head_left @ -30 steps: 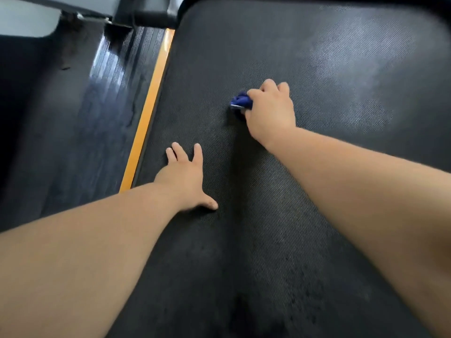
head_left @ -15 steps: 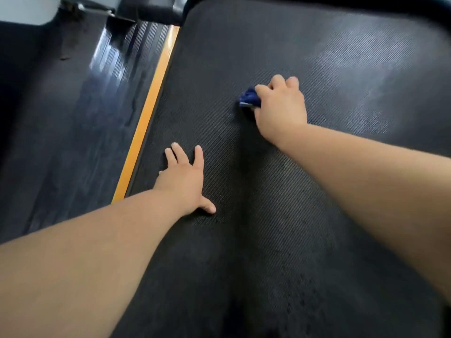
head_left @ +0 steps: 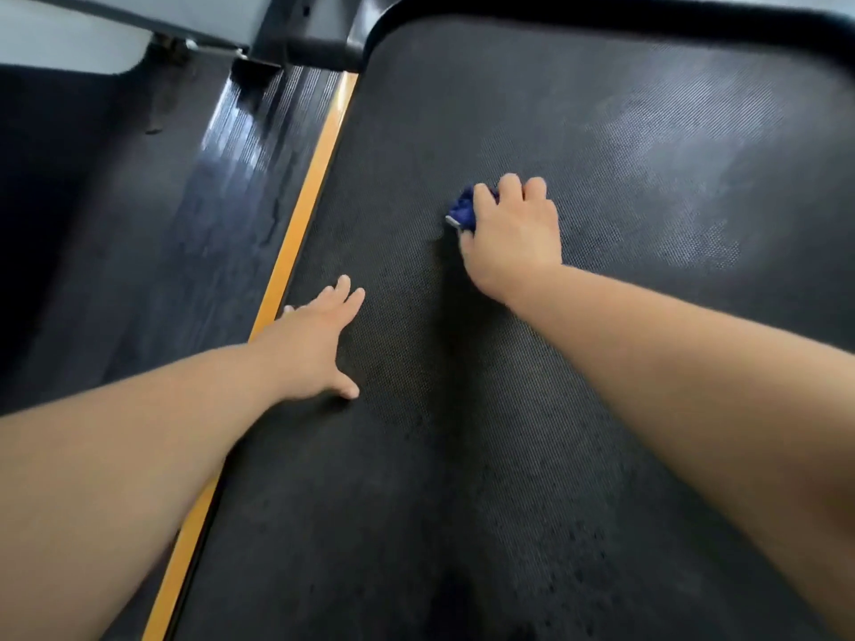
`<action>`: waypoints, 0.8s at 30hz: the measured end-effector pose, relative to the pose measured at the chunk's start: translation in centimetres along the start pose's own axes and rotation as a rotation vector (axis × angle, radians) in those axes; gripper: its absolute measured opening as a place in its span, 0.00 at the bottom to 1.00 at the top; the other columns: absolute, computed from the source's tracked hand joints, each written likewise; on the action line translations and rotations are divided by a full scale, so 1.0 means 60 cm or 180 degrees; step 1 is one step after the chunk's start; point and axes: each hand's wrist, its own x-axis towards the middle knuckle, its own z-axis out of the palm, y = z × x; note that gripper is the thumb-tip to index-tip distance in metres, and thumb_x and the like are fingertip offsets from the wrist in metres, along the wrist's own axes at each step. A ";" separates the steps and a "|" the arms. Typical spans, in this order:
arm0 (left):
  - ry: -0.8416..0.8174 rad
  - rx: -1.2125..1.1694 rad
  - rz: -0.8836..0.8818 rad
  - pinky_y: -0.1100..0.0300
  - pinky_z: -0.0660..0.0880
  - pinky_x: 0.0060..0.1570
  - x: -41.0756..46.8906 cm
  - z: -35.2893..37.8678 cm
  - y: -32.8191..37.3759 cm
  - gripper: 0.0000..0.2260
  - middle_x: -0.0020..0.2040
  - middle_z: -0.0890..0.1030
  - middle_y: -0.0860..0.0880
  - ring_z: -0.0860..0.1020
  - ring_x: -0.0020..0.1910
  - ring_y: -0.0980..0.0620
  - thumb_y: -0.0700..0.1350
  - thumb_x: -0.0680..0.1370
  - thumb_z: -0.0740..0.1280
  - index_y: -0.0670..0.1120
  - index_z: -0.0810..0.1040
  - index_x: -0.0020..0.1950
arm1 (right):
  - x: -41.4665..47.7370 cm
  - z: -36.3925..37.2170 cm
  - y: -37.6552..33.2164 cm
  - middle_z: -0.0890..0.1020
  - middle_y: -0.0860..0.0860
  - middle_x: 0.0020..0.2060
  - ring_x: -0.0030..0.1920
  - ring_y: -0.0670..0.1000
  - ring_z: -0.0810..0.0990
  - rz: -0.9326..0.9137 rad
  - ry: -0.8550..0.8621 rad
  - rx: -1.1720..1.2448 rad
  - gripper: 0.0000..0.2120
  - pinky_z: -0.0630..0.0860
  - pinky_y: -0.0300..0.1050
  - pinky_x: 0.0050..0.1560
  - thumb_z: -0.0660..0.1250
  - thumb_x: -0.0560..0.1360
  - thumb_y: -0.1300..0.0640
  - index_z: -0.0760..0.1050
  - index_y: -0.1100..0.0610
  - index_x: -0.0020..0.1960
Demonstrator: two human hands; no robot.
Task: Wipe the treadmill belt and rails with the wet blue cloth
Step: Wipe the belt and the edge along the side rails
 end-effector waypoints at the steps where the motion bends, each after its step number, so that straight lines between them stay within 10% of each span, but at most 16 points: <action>1: 0.0030 -0.0093 -0.0001 0.45 0.52 0.74 -0.003 0.004 -0.004 0.57 0.77 0.35 0.53 0.42 0.77 0.52 0.58 0.64 0.77 0.52 0.39 0.78 | -0.024 0.007 -0.019 0.73 0.58 0.55 0.54 0.61 0.70 -0.0163 0.0062 0.0148 0.19 0.69 0.52 0.48 0.60 0.75 0.48 0.72 0.59 0.61; 7: 0.0308 -0.0460 -0.0085 0.41 0.47 0.74 0.015 0.046 0.003 0.60 0.75 0.31 0.55 0.36 0.75 0.53 0.58 0.62 0.78 0.51 0.36 0.77 | -0.051 0.045 -0.029 0.78 0.56 0.51 0.48 0.61 0.74 -0.1420 0.0085 0.0281 0.19 0.73 0.51 0.42 0.70 0.70 0.53 0.77 0.54 0.60; 12: 0.0287 -0.0518 -0.0039 0.41 0.48 0.74 0.011 0.044 -0.002 0.60 0.76 0.32 0.55 0.37 0.75 0.52 0.58 0.62 0.79 0.51 0.36 0.77 | 0.066 0.005 -0.012 0.69 0.54 0.61 0.61 0.60 0.65 -0.0053 -0.0203 -0.0008 0.18 0.69 0.51 0.53 0.61 0.77 0.53 0.69 0.50 0.67; 19: 0.0223 -0.0752 0.0008 0.42 0.46 0.74 0.007 0.035 -0.004 0.57 0.76 0.34 0.54 0.37 0.75 0.53 0.59 0.64 0.77 0.51 0.38 0.77 | -0.062 -0.023 -0.029 0.66 0.51 0.69 0.67 0.56 0.61 -0.1071 -0.0880 0.1131 0.33 0.59 0.48 0.70 0.58 0.74 0.38 0.59 0.48 0.76; 24: 0.0881 -0.1006 -0.0106 0.52 0.55 0.73 0.017 -0.010 0.028 0.38 0.78 0.50 0.53 0.51 0.77 0.52 0.67 0.74 0.60 0.55 0.48 0.78 | -0.106 -0.005 0.085 0.62 0.56 0.74 0.75 0.56 0.56 -0.0236 -0.0372 0.0865 0.33 0.51 0.50 0.75 0.51 0.74 0.43 0.58 0.57 0.76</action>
